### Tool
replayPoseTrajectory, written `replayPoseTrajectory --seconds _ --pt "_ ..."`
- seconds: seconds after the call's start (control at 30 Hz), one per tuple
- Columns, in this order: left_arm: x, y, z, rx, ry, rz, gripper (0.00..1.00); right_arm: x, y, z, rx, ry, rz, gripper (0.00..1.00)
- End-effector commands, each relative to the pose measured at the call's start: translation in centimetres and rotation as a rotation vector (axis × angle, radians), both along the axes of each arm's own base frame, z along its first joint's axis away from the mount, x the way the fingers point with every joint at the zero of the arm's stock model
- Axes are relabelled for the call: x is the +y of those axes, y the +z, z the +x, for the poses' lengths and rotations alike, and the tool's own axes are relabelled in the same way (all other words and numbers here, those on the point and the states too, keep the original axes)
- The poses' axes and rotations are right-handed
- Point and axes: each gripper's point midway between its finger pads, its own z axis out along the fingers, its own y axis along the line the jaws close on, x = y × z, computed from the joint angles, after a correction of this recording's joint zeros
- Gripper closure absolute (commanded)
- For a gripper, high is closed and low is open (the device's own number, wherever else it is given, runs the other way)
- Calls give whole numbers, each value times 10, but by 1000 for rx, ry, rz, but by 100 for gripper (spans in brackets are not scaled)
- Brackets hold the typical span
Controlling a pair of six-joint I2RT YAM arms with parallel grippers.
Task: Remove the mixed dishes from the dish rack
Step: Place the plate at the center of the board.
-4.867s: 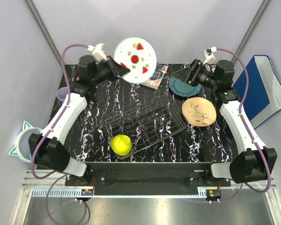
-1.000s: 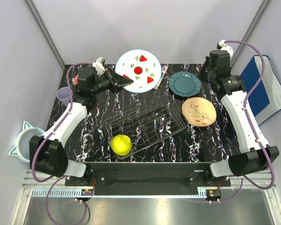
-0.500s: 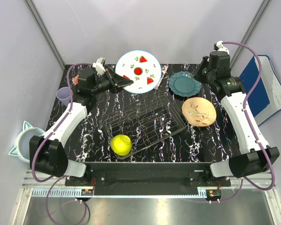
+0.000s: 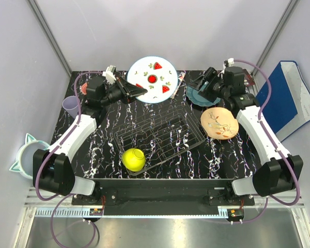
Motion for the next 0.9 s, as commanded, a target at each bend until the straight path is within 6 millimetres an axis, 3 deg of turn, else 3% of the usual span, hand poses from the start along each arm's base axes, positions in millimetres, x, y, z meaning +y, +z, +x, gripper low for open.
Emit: replayPoseTrajectory --seconds 0.0,0.17,0.4,0.5,0.67,0.7,0.73,0.8,0.83,0.87 --pt "1 74 -21 -259 -23 -97 100 38 52 -11 -131 159 270 17" --pt "-4 72 -23 -251 -33 -99 100 54 72 -11 -190 233 419 15" --pt "-9 60 -19 -228 -35 -85 100 66 94 -12 -262 289 469 17" --pt "-13 61 -19 -229 -43 -93 100 82 91 -14 -239 367 467 19" --pt "-24 65 -24 -236 -74 -98 100 110 68 -12 -151 447 442 28" --pt "-26 66 -24 -237 -78 -99 100 113 68 -13 -150 461 443 32" --pt "-27 68 -25 -241 -81 -100 100 115 66 -13 -147 466 444 46" --pt "-29 67 -26 -236 -86 -99 100 117 62 -12 -136 472 445 64" --pt "-29 67 -25 -236 -84 -99 100 117 62 -12 -133 472 445 82" --pt "-29 67 -26 -238 -86 -100 100 116 61 -12 -136 470 439 87"
